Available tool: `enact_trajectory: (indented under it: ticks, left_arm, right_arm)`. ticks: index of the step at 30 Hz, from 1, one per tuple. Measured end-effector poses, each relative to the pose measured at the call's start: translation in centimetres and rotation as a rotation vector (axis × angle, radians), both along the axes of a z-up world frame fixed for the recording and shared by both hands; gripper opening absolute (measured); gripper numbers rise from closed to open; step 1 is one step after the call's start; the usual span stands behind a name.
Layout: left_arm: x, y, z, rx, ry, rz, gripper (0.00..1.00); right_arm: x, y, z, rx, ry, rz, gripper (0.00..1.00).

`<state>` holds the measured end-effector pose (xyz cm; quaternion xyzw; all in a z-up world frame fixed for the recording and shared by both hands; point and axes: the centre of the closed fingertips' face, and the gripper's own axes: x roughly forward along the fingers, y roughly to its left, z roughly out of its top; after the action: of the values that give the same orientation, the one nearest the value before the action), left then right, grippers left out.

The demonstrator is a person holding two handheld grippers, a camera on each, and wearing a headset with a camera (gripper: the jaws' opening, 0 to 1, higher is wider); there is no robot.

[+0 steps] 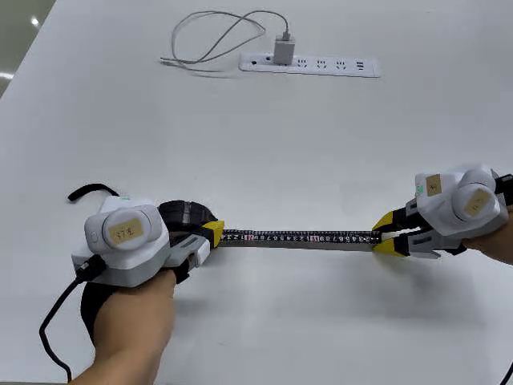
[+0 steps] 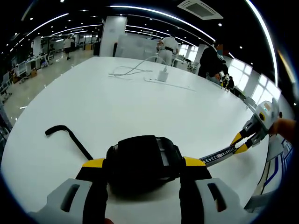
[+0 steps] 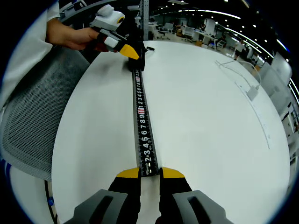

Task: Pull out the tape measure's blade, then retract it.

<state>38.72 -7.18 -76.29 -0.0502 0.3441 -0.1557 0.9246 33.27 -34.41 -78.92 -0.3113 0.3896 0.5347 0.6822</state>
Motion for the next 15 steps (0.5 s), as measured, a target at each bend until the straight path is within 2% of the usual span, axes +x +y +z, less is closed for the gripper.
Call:
enact_trajectory:
  ticks: [9,15]
  left_arm:
    - [-0.04,0.1,0.02,-0.016,0.003,0.0,0.58]
    - [-0.04,0.12,0.01,-0.015,0.001,-0.003,0.57]
  right_arm:
    - [0.09,0.02,-0.04,-0.005,-0.005,0.009,0.11]
    - [0.36,0.79,-0.01,0.004,-0.01,0.02,0.1]
